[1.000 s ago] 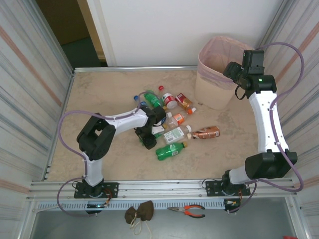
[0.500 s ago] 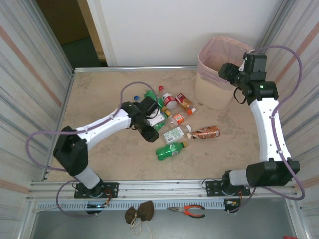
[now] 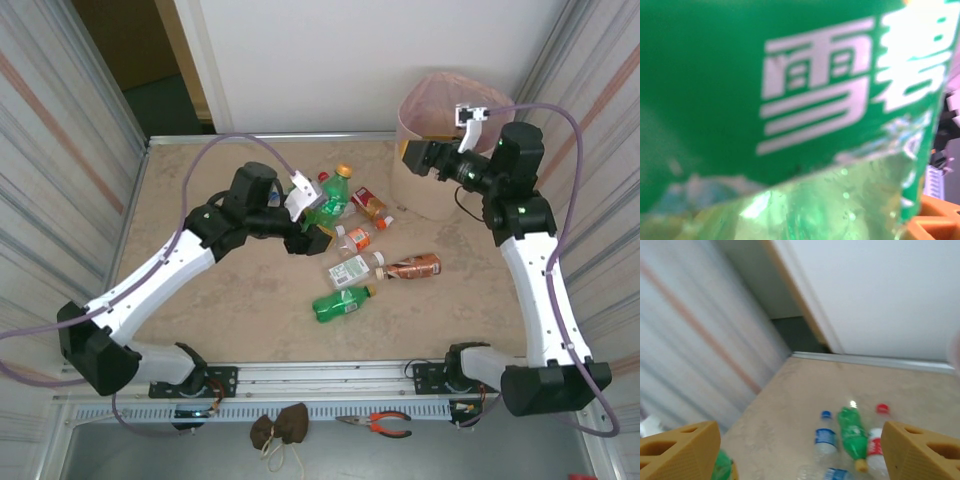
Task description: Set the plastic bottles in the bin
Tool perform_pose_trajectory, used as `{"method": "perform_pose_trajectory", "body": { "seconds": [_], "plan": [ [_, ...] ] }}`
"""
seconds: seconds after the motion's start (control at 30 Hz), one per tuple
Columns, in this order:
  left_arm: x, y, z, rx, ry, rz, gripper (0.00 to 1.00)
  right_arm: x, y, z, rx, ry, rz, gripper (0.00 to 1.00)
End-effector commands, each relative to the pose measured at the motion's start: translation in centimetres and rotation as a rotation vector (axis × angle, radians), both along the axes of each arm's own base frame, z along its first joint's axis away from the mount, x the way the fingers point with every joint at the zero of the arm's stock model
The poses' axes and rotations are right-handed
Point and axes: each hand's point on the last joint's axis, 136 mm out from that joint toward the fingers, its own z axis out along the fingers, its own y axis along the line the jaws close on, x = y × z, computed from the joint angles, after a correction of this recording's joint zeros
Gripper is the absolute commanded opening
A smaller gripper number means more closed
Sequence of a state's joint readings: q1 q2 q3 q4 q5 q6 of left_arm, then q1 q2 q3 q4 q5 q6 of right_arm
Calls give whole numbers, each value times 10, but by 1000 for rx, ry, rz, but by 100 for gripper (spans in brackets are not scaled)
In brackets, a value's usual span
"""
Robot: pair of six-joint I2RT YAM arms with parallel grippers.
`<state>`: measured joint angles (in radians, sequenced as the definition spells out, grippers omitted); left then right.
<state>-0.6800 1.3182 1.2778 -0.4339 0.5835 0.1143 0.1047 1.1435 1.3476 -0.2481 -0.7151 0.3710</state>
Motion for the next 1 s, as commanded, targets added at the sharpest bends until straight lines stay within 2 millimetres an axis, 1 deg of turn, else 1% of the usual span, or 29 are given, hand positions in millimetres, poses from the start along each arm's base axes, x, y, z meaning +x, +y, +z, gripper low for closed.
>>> {"method": "perform_pose_trajectory", "body": {
  "seconds": [0.0, 0.07, 0.13, 0.2, 0.27, 0.33, 0.43, 0.6, 0.73, 0.83, 0.97],
  "plan": [
    [-22, -11, 55, -196, -63, -142, 51, -56, 37, 38, -51, -286, 252, 85],
    [-29, -12, 73, -249, -91, -184, 50, -80, 51, 44, -76, -365, 321, 86],
    [-37, -12, 86, -291, -114, -220, 50, -102, 63, 50, -86, -436, 390, 87],
    [-44, -11, 99, -329, -138, -251, 50, -118, 70, 59, -78, -474, 428, 87],
    [-53, -8, 110, -365, -159, -288, 50, -130, 75, 66, -66, -499, 445, 88],
    [-63, -5, 122, -405, -186, -320, 50, -133, 81, 68, -54, -497, 453, 89],
    [-75, -1, 133, -453, -215, -368, 51, -144, 92, 67, -37, -492, 494, 91],
    [-89, 1, 141, -485, -223, -420, 51, -169, 113, 65, -7, -492, 603, 91],
    [-95, -1, 145, -493, -231, -443, 51, -179, 130, 60, 7, -476, 670, 88],
    [-94, -3, 144, -491, -231, -447, 52, -182, 139, 59, 18, -465, 689, 87],
    [-91, -5, 141, -484, -224, -443, 52, -175, 146, 61, 33, -423, 676, 82]
  ]
}}
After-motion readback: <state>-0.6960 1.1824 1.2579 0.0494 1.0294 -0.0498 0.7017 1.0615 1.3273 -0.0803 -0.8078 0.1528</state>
